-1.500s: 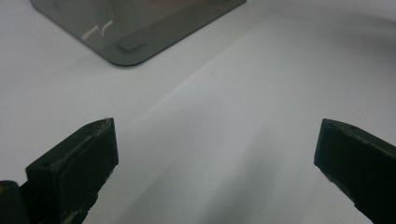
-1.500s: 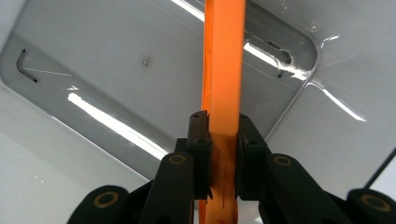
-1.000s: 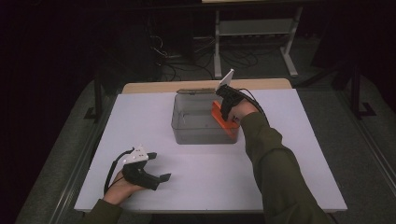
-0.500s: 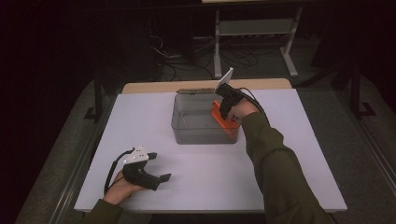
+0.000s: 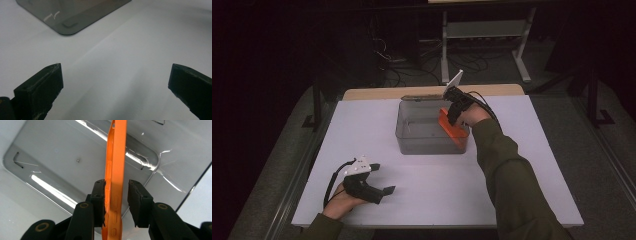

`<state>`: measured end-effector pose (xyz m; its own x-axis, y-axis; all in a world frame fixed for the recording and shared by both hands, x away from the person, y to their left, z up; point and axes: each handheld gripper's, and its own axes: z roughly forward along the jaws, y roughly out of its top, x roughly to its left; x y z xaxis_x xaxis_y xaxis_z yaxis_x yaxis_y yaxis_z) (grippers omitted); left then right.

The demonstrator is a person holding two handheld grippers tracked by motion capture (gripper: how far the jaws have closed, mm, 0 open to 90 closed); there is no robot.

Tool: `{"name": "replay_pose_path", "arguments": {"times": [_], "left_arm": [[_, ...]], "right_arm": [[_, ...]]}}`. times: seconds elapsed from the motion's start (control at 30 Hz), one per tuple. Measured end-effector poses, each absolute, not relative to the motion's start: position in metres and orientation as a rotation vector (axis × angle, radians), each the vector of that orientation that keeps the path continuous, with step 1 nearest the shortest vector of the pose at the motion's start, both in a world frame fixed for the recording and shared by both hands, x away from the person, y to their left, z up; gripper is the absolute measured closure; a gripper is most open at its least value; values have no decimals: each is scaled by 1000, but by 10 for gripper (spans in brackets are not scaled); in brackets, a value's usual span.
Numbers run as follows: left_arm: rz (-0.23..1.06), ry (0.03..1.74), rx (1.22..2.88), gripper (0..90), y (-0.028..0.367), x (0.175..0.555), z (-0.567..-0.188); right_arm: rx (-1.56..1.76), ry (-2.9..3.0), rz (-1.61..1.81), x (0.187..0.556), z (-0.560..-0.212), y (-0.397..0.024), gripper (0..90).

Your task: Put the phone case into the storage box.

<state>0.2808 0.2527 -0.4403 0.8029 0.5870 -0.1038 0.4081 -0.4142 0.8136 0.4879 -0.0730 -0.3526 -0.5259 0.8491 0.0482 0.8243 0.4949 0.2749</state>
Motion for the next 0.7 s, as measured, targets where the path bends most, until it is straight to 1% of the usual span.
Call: {"name": "replay_pose_path", "arguments": {"times": [0.37,0.47,0.7], "left_arm": [[241,735,2068,0,252,281,-441],[243,734,2067,0,253,281,-441],[243,737,2067,0,253,281,-440]], "right_arm": [[1453,2617,473,486,-340,-77,629],[1438,2617,493,484,-336,-77,601],[1427,2610,558,481,-330,-81,456]]}}
